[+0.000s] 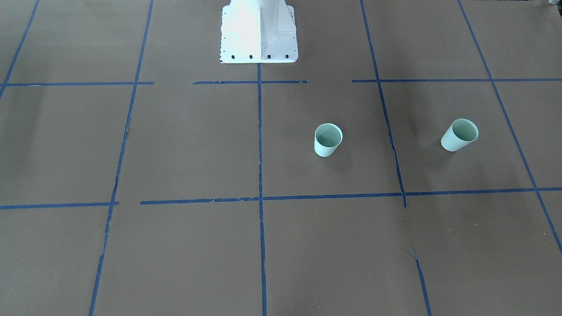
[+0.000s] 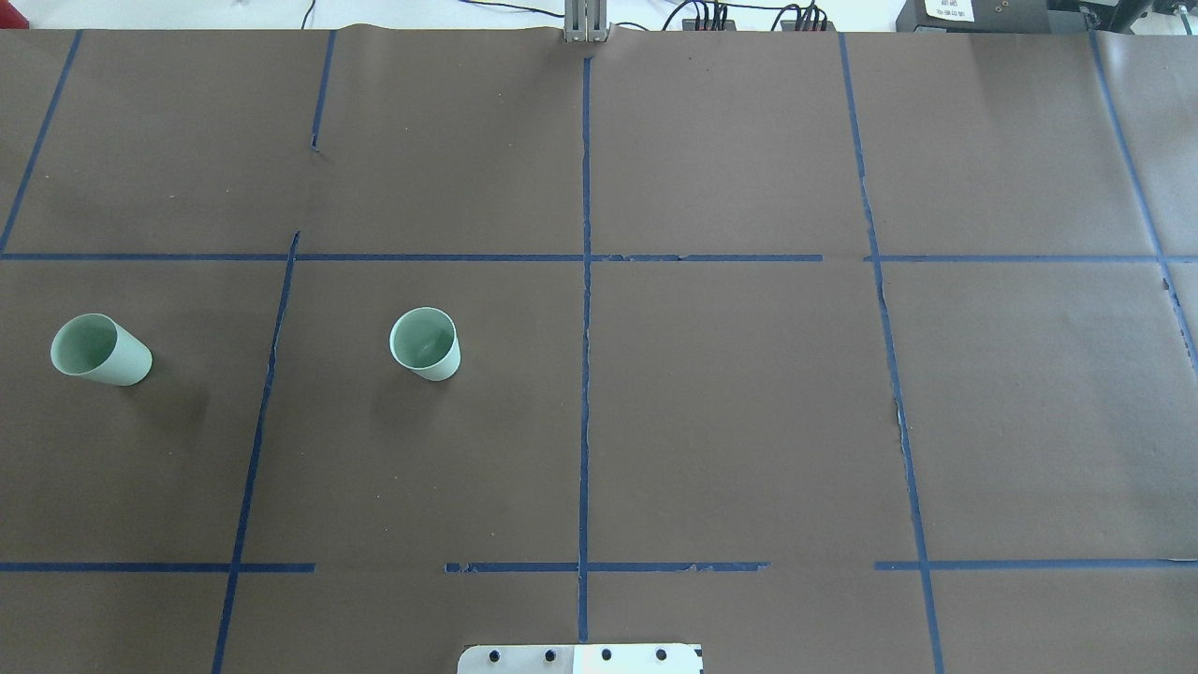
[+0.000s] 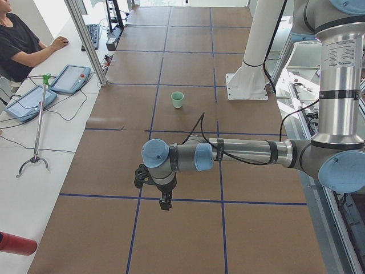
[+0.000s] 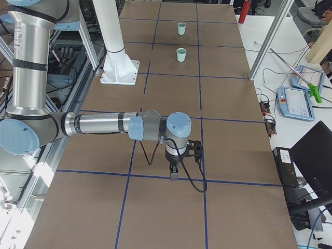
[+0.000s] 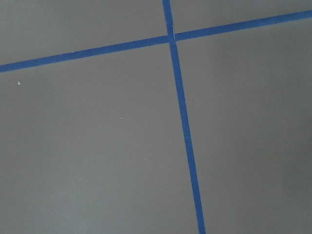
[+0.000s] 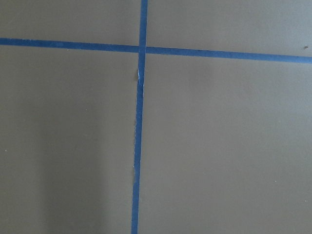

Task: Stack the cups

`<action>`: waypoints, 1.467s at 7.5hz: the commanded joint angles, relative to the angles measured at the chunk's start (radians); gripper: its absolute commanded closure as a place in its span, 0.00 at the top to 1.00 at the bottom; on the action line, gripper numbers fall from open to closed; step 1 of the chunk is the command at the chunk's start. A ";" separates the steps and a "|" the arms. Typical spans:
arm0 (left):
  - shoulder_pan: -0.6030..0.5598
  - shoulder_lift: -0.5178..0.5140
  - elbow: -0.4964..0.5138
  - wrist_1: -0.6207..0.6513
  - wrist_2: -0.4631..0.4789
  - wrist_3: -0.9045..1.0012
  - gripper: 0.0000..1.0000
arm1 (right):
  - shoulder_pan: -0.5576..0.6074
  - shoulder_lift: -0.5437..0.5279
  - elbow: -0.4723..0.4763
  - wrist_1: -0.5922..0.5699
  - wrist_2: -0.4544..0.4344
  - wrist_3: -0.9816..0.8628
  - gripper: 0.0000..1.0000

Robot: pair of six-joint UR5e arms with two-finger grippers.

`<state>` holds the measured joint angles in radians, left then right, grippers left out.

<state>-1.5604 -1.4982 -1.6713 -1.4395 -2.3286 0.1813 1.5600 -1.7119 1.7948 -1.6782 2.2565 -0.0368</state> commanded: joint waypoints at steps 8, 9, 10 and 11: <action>0.046 -0.071 -0.094 -0.068 -0.008 -0.222 1.00 | -0.001 0.000 0.000 0.000 0.000 0.000 1.00; 0.100 -0.044 -0.099 -0.152 -0.008 -0.308 1.00 | -0.001 0.000 0.000 0.000 0.000 0.000 1.00; 0.164 -0.016 -0.097 -0.268 -0.005 -0.432 1.00 | 0.000 -0.001 0.000 0.000 0.000 0.000 1.00; 0.237 -0.002 -0.088 -0.373 0.000 -0.557 1.00 | 0.000 0.000 0.000 0.000 0.000 0.000 1.00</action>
<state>-1.4103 -1.5240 -1.7654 -1.6794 -2.3333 -0.2198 1.5594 -1.7125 1.7947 -1.6782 2.2565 -0.0368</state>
